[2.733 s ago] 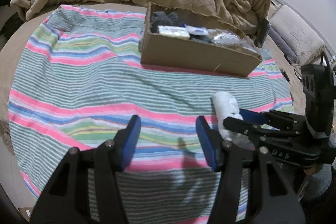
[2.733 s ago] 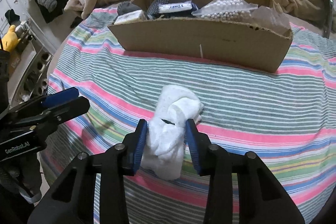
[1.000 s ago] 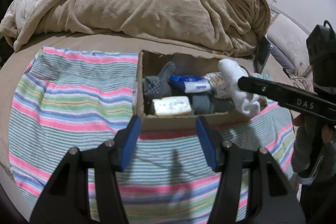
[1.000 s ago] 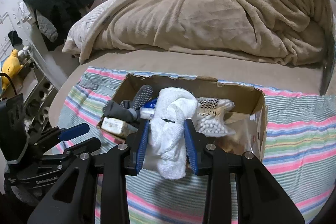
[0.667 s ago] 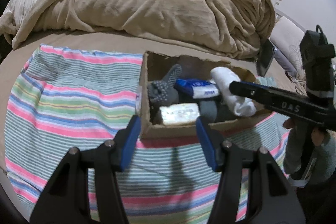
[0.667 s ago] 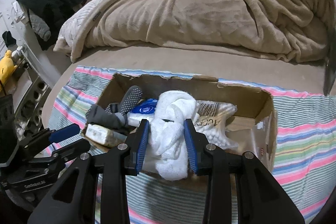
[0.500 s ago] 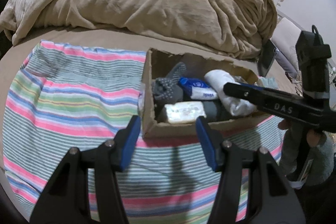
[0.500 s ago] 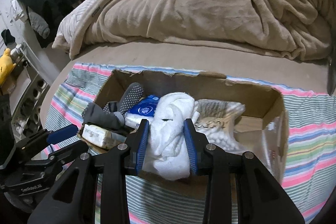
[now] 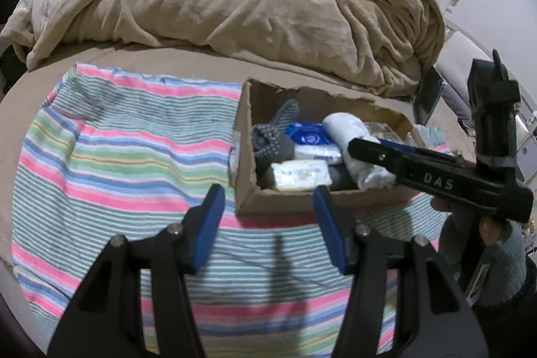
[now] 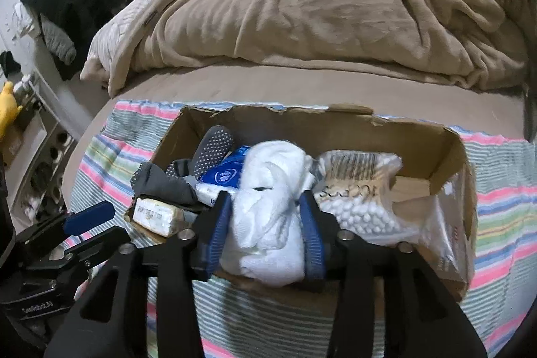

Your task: Organize objects

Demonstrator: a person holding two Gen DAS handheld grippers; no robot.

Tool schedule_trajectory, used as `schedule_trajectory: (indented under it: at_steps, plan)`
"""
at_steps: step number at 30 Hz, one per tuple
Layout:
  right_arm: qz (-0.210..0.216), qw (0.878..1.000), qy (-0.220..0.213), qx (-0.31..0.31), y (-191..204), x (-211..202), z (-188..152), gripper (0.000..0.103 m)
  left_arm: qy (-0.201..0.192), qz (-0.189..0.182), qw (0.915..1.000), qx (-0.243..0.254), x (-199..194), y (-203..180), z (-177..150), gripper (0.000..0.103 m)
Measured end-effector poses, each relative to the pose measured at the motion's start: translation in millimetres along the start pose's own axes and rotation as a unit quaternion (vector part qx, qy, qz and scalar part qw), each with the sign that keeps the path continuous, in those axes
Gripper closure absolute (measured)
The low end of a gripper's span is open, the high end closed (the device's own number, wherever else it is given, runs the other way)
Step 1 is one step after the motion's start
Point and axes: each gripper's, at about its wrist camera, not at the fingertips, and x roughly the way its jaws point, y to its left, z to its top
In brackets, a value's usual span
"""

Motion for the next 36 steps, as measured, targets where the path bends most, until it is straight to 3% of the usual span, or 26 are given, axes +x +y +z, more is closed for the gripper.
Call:
schedule_trajectory:
  at_steps: [3, 7, 25, 28, 36]
  plan:
    - [-0.002, 1.0, -0.007, -0.001, -0.1, -9.5, -3.2, 0.046, 0.001, 0.002, 1.0, 0.003, -4.3, -5.0, -1.3, 0.047]
    - [-0.004, 1.0, -0.011, -0.002, 1.4, -21.0, -8.9, 0.043, -0.001, 0.002, 1.0, 0.006, -10.8, -12.4, -3.7, 0.047]
    - [-0.022, 0.999, -0.024, -0.005, 6.8, -73.1, -45.6, 0.04, -0.001, 0.006, 0.9999, 0.014, -43.8, -38.8, -27.6, 0.046]
    - [-0.026, 0.999, -0.03, -0.004, 8.3, -84.2, -52.3, 0.04, -0.003, 0.003, 0.9999, 0.013, -51.0, -44.0, -34.5, 0.023]
    - [-0.034, 0.998, -0.043, -0.007, 14.7, -113.5, -69.4, 0.037, -0.004, 0.003, 0.9999, 0.016, -69.5, -56.2, -50.8, 0.022]
